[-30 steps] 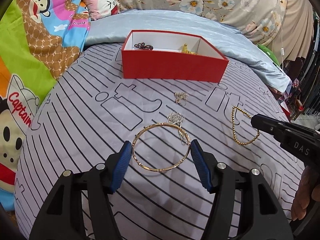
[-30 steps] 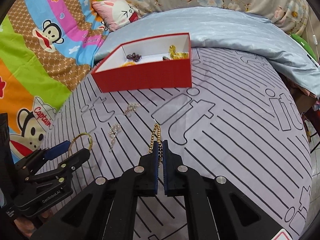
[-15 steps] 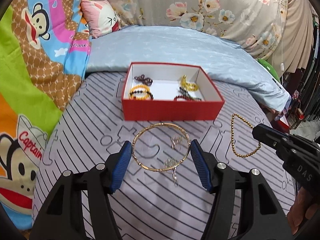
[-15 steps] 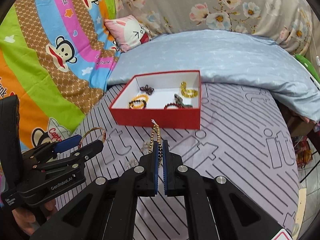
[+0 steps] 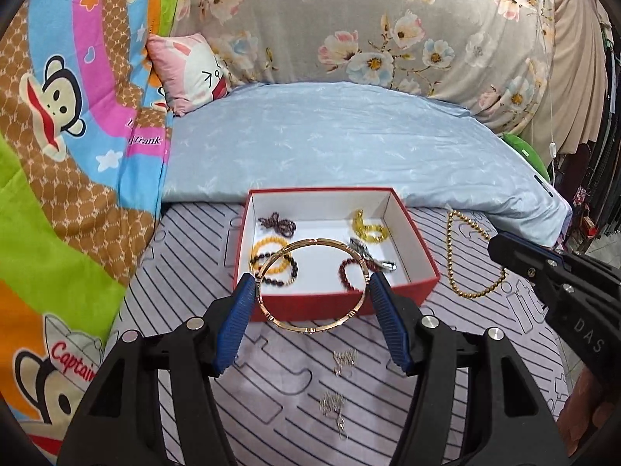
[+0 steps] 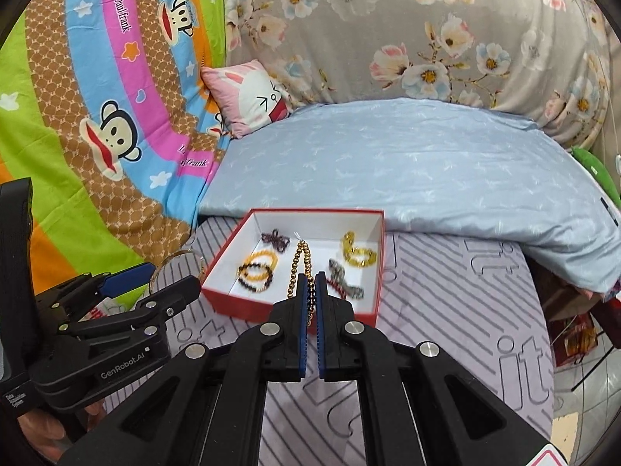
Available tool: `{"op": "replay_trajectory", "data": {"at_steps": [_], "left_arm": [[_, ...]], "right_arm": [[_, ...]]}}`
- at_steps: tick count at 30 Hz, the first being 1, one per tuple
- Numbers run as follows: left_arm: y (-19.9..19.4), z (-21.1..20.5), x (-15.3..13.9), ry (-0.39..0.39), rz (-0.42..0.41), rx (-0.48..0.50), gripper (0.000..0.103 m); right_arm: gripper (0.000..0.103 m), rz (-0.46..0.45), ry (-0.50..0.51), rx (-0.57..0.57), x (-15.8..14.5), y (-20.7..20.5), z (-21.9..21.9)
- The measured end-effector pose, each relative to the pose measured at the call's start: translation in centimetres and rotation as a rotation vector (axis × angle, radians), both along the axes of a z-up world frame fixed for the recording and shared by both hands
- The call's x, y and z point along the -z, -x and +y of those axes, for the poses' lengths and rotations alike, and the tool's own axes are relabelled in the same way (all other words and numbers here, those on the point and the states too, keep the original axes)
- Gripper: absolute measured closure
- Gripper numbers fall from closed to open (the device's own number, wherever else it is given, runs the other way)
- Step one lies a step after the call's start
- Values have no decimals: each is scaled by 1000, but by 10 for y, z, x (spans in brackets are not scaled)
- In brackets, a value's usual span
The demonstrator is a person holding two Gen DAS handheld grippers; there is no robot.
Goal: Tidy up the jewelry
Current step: 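Carry the gold bangle and gold chain into the red box and release them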
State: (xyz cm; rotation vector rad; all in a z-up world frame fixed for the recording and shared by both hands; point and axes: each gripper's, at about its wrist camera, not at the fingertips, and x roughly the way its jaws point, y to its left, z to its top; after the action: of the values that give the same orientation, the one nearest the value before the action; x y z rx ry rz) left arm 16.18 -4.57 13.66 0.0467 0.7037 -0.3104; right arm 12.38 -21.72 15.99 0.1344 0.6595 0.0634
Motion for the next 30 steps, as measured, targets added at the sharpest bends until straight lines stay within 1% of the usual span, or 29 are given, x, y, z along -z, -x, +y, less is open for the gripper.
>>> {"op": "replay_trajectory", "data": {"at_steps": [5,10,20,23,30], "left_arm": [[-28,-3,-3,-8,-10,-12,45],[-51,-9,0,-21,-15,-17,45],[-102,-28,24,-49,25,-33,45],[-115,-33,34,-58,38,-35,45],[-134,-43,53,-72,67,-33,45]], "right_arm": [[99,-2,9,14,-1,-28,-9],[99,24,6,18,9,-57,-14],[99,73,2,12,34,-108,-15],[99,93,-22,4,44,-121,-16],[99,134,-17,20,63,-143,-13]]}}
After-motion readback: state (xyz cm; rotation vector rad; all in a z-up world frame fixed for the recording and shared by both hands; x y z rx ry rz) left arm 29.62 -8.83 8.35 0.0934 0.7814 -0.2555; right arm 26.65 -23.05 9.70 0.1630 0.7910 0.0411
